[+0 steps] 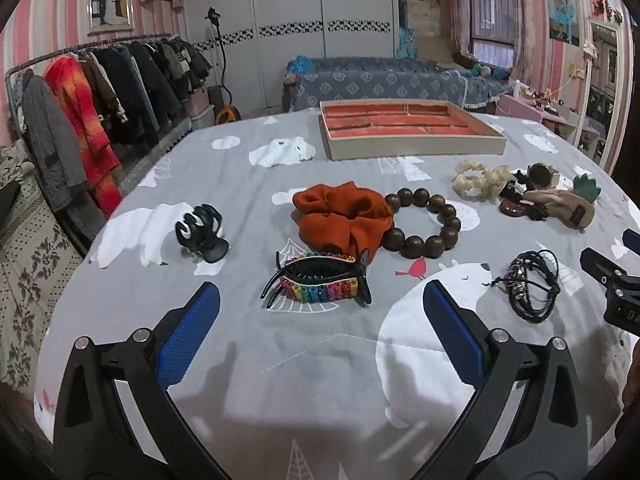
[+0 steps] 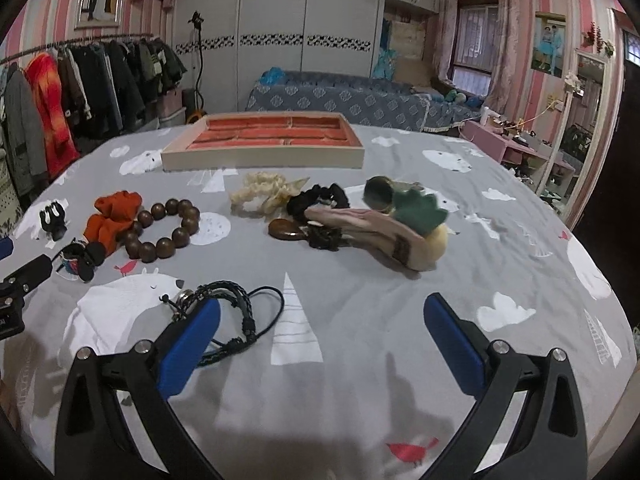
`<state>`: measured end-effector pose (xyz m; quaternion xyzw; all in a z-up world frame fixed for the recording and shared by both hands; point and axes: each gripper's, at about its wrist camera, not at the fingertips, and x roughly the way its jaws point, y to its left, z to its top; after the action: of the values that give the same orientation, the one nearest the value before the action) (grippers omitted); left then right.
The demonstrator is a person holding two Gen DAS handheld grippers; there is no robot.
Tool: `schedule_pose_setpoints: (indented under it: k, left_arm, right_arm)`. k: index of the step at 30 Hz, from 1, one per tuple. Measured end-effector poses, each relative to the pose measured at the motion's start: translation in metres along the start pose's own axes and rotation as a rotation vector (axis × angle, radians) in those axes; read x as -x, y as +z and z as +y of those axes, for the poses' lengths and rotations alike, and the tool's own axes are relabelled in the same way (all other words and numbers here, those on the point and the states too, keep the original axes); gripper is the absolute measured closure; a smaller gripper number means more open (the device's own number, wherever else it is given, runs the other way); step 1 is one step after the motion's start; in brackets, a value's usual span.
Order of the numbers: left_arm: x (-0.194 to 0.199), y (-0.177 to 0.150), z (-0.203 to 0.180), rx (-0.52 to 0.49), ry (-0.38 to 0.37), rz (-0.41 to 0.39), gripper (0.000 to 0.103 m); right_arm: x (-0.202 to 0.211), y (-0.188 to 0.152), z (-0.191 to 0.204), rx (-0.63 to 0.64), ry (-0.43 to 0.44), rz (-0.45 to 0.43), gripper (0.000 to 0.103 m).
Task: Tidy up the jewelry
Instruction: 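Grasp the rainbow-beaded black hair clip with the left tool while the right tool grasps the black braided cord bracelet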
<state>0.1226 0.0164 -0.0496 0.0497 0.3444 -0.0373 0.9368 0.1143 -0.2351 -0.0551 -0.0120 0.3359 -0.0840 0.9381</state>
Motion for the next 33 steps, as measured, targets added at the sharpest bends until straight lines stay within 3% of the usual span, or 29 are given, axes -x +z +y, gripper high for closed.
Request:
schedule_pose_setpoints:
  k: [5, 17, 19, 23, 28, 33]
  left_arm:
    - [-0.024, 0.006, 0.002, -0.002, -0.021, 0.065, 0.005]
    - [-0.066, 0.007, 0.016, 0.028, 0.003, 0.195, 0.005]
    - [-0.07, 0.008, 0.016, 0.024, 0.0, 0.205, 0.005]
    - [-0.075, 0.011, 0.015, 0.011, 0.005, 0.217, 0.005]
    - [-0.084, 0.011, 0.016, 0.028, -0.007, 0.258, 0.005]
    - [-0.091, 0.013, 0.017, 0.049, -0.015, 0.279, 0.005]
  right_arm:
    - [-0.029, 0.002, 0.012, 0.035, 0.013, 0.109, 0.004]
    - [-0.055, 0.004, 0.028, 0.06, 0.024, 0.177, 0.006]
    - [-0.057, 0.003, 0.028, 0.055, 0.032, 0.187, 0.018]
    - [-0.064, 0.005, 0.024, 0.03, 0.062, 0.209, 0.025]
    - [-0.067, 0.009, 0.027, 0.042, 0.087, 0.205, 0.049]
    - [-0.07, 0.011, 0.029, 0.055, 0.112, 0.206, 0.06]
